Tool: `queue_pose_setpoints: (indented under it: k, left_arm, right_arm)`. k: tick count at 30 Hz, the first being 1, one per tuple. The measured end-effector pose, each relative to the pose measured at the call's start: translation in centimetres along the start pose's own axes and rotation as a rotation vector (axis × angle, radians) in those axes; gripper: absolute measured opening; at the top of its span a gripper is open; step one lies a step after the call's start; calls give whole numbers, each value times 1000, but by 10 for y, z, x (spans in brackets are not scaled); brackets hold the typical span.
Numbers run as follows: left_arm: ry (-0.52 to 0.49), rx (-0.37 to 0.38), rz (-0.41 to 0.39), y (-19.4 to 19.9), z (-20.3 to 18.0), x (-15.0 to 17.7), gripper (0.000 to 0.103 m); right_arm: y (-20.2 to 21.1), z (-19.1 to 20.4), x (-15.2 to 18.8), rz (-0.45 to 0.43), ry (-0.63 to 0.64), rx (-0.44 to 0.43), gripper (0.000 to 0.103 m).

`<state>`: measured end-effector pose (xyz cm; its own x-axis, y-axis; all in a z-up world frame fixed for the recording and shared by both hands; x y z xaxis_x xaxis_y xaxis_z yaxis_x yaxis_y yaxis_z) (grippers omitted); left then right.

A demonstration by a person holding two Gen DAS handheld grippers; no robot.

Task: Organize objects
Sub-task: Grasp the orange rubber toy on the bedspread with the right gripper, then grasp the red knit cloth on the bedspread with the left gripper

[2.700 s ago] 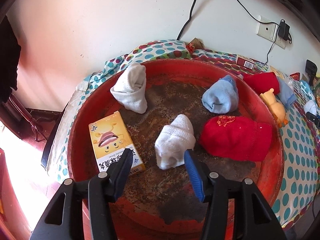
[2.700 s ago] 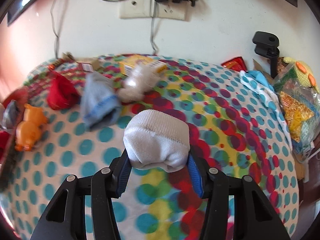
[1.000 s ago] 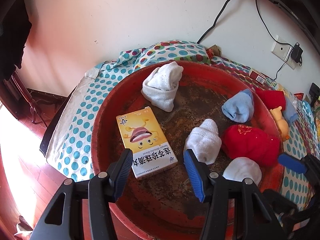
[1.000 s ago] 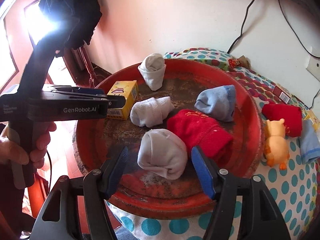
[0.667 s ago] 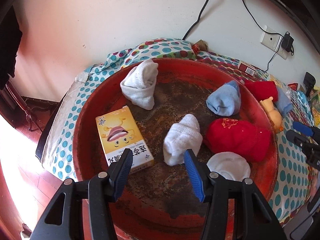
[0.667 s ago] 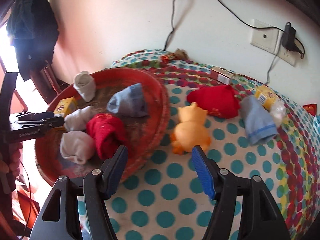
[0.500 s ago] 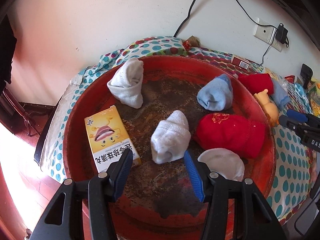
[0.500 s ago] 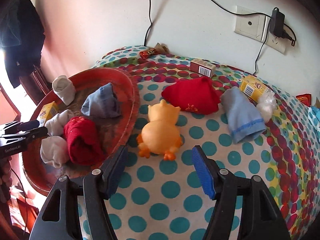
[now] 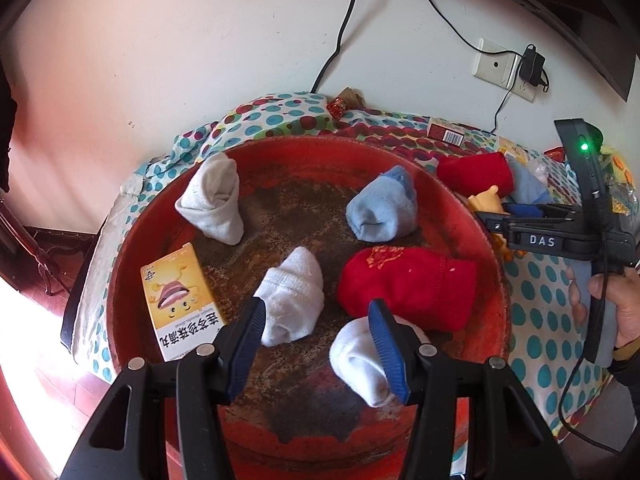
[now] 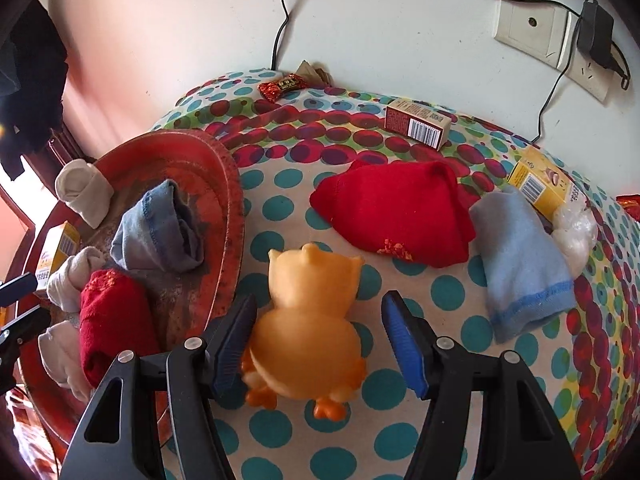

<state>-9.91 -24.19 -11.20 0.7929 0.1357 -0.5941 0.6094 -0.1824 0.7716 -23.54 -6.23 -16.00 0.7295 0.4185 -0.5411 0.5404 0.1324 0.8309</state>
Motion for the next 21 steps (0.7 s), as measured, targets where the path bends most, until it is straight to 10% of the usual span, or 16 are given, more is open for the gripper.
queue_pose_setpoints:
  k: [8,21]
  left_arm:
    - [-109,10,28,-28,-53,-43,57]
    - [-291,98,136,-128,-175,-95,66]
  right_arm:
    - [-4,-2,13,66,-54,-152,48]
    - [35,-108,55,-103,-33,113,47]
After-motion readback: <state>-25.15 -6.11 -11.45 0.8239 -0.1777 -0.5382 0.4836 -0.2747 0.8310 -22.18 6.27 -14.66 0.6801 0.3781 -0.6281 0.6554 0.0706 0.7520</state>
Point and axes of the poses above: each gripper's, at about its wrist camera, not at the fingertips, and y roughly against the way its jaws point, z to its left, x to its underside, the point moved 9 cm from there along -y, roughly the way its jaws point, and after that the axes turned 14 degrees about x, right-handed, at the moved point
